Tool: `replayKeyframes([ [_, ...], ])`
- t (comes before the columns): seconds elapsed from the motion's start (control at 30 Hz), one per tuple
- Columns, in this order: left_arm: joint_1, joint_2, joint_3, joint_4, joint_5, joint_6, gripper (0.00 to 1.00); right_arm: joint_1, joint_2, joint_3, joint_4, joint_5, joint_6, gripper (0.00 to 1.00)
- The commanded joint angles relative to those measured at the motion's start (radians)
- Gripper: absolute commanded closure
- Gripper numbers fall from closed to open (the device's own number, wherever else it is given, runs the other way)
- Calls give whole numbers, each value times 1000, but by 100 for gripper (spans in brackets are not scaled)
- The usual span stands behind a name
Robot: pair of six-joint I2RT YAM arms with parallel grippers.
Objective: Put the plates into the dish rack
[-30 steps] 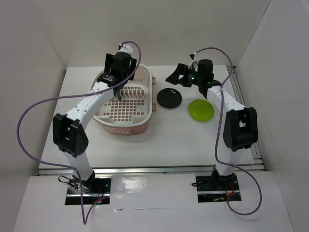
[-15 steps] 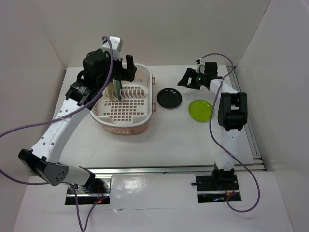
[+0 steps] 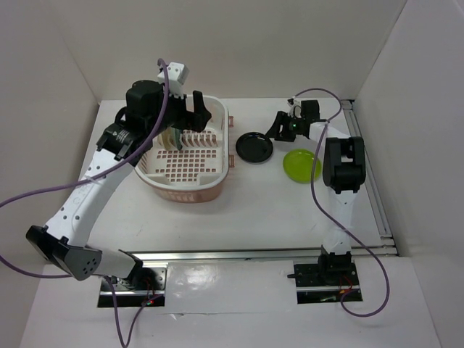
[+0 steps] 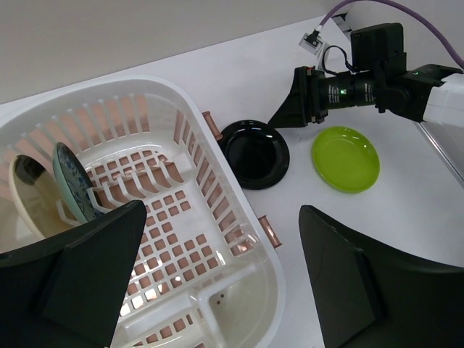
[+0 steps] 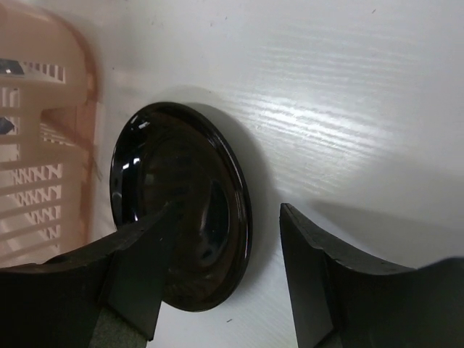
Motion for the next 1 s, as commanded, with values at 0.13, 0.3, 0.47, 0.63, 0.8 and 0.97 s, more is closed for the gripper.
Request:
replayKeyframes([
  [0.13,2,-57,-1,10,-11,-23,0,28,-6,-68,-12,6,-21,45],
  [0.3,2,-57,-1,10,-20,-23,0,28,3,-79,-21,6,-12,58],
  [0.47,2,-66,-10,10,-20,-23,0,28,3,-99,-21,26,-1,85],
  [0.63,2,-66,-20,10,-20,-23,0,28,3,-117,-3,40,51,100],
  [0.8,2,-66,-38,19,-29,-34,0,-5,-44,-138,66,18,157,100],
  [0.97,2,-28,-29,30,-29,-57,0,-25,-196,-139,151,121,271,100],
])
